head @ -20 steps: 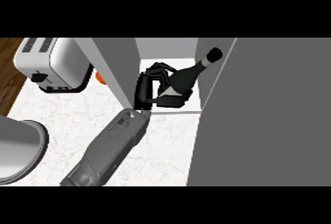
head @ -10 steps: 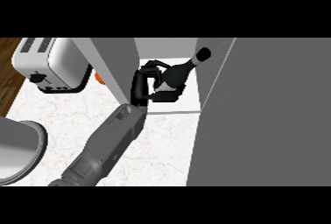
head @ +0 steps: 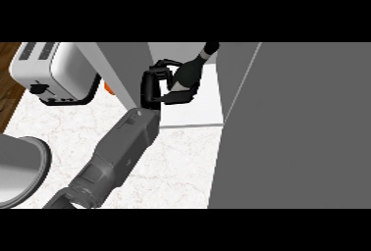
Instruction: Pick up the wine, place it into the cabinet and close the cabinet
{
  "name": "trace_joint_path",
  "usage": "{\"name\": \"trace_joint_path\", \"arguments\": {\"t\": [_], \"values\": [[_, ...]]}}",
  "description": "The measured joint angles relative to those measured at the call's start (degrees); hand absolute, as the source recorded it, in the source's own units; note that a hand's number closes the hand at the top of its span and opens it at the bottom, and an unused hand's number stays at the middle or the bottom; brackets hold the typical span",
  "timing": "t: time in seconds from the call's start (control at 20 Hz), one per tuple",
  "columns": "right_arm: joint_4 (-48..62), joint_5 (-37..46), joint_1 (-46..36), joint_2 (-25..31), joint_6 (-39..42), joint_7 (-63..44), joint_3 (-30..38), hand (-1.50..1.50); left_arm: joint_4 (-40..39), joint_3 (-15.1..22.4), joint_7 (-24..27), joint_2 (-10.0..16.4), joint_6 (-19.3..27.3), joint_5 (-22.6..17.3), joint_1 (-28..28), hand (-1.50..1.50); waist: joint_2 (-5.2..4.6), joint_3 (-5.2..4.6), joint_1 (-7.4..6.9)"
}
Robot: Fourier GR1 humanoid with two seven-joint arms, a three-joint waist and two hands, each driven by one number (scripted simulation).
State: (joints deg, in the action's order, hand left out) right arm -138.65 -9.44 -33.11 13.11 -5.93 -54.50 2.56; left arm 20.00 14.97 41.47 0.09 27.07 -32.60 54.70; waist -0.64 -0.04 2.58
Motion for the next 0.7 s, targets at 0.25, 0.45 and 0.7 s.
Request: {"name": "trace_joint_path", "arguments": {"t": [0.25, 0.45, 0.7], "values": [[0.02, -0.15, -0.51, -0.15, -0.03, -0.42, -0.29, -1.50, -4.83, -2.32, 0.71, -0.04, -1.42, -0.45, 3.42, 1.50, -0.08, -0.01, 0.27], [0.11, -0.11, 0.30, -0.69, 0.18, 0.35, -0.79, -1.50, -8.27, -3.10, 1.57, 0.13, -0.43, 0.56, 5.70, 1.50, -0.18, 0.01, 0.38], [0.54, -0.19, -1.04, -0.81, 0.12, 0.40, -1.16, -1.50, -12.34, -2.97, 0.86, 0.62, 4.22, 1.93, 8.78, 1.50, -0.53, -0.01, 1.21]]}}
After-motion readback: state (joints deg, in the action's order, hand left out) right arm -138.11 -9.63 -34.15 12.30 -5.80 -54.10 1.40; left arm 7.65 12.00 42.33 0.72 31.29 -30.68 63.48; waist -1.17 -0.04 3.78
